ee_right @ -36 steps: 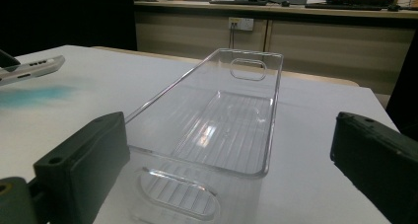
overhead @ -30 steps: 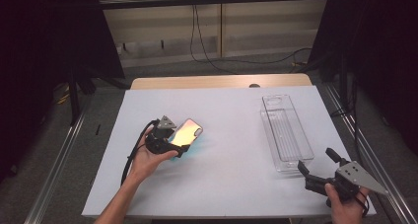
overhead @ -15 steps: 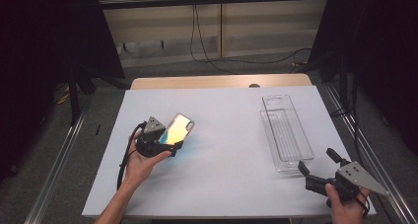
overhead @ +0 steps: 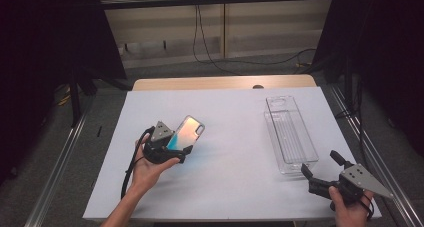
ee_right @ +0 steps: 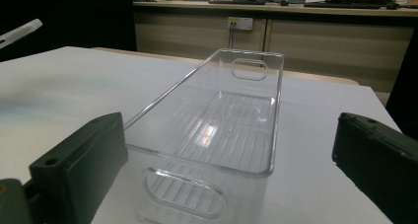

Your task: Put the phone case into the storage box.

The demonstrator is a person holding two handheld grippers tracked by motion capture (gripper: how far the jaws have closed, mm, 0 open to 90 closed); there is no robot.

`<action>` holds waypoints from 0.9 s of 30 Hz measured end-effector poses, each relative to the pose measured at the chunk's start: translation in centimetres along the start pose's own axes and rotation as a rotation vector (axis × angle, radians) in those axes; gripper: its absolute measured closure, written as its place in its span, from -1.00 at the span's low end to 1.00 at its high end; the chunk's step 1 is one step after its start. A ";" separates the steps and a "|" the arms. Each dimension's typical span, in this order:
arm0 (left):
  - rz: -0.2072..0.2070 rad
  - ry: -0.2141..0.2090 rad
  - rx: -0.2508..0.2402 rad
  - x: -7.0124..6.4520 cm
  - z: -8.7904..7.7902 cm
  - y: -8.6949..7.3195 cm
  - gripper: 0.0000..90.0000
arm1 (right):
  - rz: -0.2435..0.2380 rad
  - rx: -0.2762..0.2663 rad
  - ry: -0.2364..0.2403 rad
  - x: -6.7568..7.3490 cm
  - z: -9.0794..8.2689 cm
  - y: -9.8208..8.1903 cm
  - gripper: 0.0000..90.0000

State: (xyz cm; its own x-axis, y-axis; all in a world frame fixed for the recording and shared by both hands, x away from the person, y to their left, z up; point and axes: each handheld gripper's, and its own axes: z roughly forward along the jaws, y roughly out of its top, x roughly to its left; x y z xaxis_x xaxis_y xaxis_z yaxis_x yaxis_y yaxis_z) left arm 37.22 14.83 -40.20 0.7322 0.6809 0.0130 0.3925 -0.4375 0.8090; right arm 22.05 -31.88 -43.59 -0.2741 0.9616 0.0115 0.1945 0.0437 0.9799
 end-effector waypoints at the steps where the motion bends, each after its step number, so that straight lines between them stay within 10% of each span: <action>1: 0.005 -0.002 0.001 -0.1 0.1 0.0 -0.62 | 0.005 0.003 0.002 0.1 0.1 0.0 -1.00; 27: 0.067 -0.063 0.014 -3.8 2.6 1.8 -0.62 | -0.030 0.064 0.136 3.9 3.9 2.5 -1.00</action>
State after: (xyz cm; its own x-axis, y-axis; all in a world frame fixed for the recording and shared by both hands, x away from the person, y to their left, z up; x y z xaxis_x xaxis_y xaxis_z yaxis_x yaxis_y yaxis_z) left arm 36.58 9.96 -40.36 0.7906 0.6117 0.0296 0.3488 -0.4895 0.7992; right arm 25.17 -26.96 -41.90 -0.4046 0.9144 0.0135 0.2431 0.0933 0.9655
